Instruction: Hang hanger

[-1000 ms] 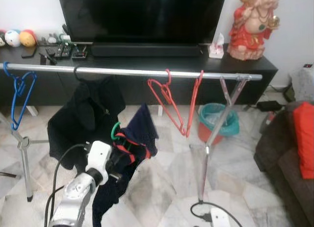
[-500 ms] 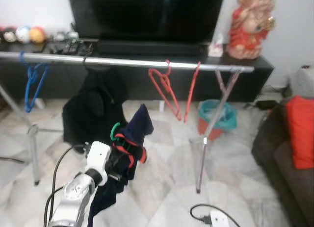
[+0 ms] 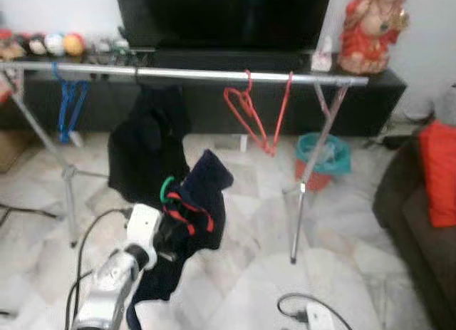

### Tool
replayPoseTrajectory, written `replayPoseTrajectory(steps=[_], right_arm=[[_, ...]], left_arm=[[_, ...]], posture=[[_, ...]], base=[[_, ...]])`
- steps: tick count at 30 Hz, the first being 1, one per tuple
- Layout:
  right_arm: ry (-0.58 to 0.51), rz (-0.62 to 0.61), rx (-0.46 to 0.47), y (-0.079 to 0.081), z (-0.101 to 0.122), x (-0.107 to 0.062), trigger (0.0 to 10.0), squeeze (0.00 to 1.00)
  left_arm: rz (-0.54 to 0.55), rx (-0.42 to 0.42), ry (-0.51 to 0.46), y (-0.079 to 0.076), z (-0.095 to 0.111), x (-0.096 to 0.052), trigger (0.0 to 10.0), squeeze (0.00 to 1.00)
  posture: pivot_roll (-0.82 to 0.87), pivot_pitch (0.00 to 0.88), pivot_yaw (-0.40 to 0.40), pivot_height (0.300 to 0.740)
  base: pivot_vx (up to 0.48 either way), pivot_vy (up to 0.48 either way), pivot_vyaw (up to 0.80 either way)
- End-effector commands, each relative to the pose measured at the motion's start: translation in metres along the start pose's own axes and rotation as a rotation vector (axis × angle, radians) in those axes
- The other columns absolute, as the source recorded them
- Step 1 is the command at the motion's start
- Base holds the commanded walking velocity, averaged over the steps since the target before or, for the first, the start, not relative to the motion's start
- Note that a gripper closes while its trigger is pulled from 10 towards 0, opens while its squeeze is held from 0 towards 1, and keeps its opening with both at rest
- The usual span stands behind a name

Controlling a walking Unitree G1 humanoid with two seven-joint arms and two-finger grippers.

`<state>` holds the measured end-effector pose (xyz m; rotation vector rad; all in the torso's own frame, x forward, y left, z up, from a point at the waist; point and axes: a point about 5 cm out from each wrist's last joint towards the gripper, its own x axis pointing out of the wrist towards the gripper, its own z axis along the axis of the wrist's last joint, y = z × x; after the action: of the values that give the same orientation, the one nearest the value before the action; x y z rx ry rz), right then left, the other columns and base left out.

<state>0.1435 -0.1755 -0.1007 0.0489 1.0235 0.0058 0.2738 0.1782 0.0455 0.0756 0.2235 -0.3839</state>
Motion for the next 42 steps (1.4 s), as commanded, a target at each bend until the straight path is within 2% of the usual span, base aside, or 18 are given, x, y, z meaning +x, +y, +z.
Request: replayPoseTrajectory(steps=[1, 2, 3, 11, 25, 30, 42], right_arm=[[-0.004, 0.003, 0.01, 0.002, 0.001, 0.0, 10.0, 0.0], [-0.005, 0.003, 0.011, 0.002, 0.001, 0.0, 10.0, 0.0], [-0.005, 0.004, 0.012, 0.002, 0.001, 0.0, 10.0, 0.0], [-0.005, 0.001, 0.015, 0.002, 0.0, 0.0, 10.0, 0.0], [-0.013, -0.004, 0.021, 0.004, 0.0, 0.0, 10.0, 0.0], [-0.014, -0.007, 0.024, 0.004, -0.001, 0.0, 10.0, 0.0], [-0.016, -0.008, 0.025, 0.004, 0.0, 0.0, 10.0, 0.0]], left_arm=[[0.068, -0.032, 0.02, 0.011, 0.0, 0.002, 10.0, 0.0], [0.11, -0.085, 0.059, 0.016, -0.011, 0.001, 10.0, 0.0], [0.119, -0.104, 0.069, 0.017, -0.015, 0.001, 10.0, 0.0], [0.224, -0.136, 0.286, 0.022, -0.063, -0.013, 10.0, 0.0], [0.394, -0.176, 0.339, 0.034, -0.084, -0.027, 10.0, 0.0], [0.377, -0.147, 0.357, 0.032, -0.087, -0.029, 10.0, 0.0], [0.385, -0.168, 0.409, 0.026, -0.096, -0.031, 10.0, 0.0]], posture=[[-0.13, 0.0, -0.032, 0.74], [-0.13, 0.0, -0.032, 0.74], [-0.13, 0.0, -0.032, 0.74], [-0.13, 0.0, -0.029, 0.74], [-0.14, 0.0, -0.019, 0.74], [-0.14, 0.0, -0.016, 0.74], [-0.14, 0.0, -0.017, 0.74]], base=[[0.0, 0.0, 0.0], [0.0, 0.0, 0.0], [0.0, 0.0, 0.0], [0.0, 0.0, 0.0], [0.0, 0.0, 0.0], [0.0, 0.0, 0.0], [0.0, 0.045, 0.0]])
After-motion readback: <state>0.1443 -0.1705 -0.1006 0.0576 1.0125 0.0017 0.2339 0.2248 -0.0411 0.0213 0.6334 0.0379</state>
